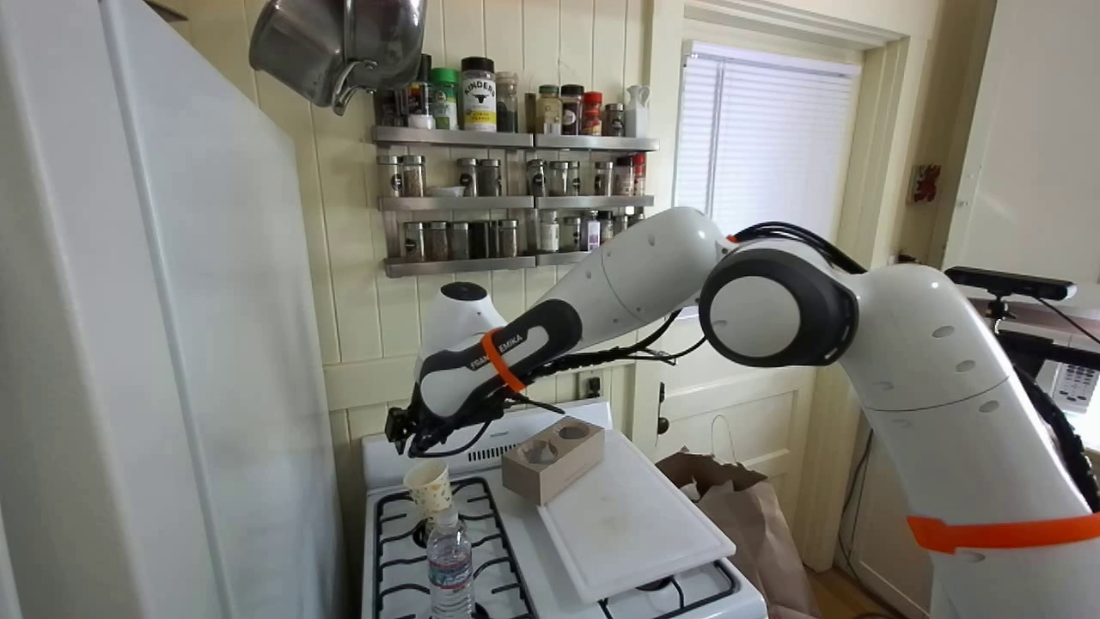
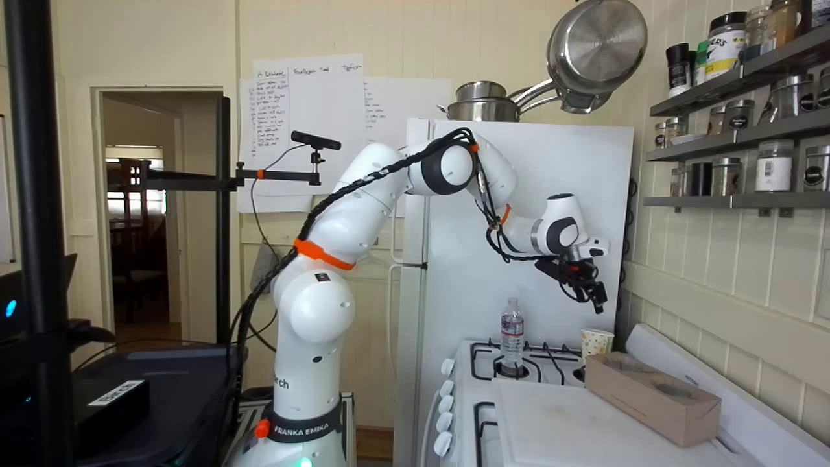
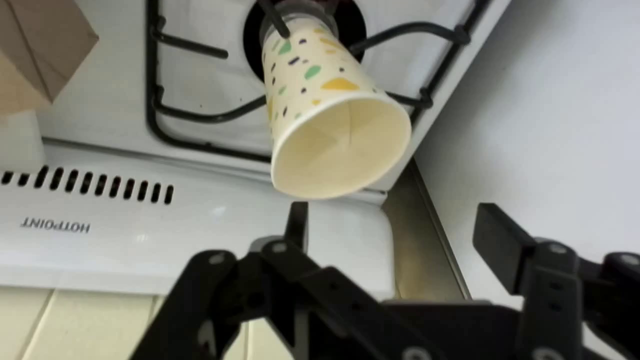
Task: Remove the paper cup from the box and put it on the stove
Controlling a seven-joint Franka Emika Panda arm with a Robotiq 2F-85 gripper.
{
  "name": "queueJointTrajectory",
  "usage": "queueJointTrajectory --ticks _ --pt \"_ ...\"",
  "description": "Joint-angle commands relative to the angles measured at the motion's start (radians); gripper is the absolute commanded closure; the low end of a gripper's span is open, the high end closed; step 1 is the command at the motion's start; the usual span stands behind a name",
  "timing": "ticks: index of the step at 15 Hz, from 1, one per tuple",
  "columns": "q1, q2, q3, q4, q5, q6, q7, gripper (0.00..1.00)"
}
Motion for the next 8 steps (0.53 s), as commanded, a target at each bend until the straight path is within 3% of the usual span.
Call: queueJointTrajectory --ticks 1,5,6,8 --pt "0.044 -0.144 -0.055 -0.108 -0.072 0.060 0.107 0.00" --pt "-0.025 -0.254 0.014 -0.173 0.054 0.120 0.089 0.00" --pt "-0.012 -0.184 0.002 -0.088 0.008 0.090 0.080 0.00" --pt "-0.018 -0.204 0.006 -0.094 0.009 0.090 0.080 0.00"
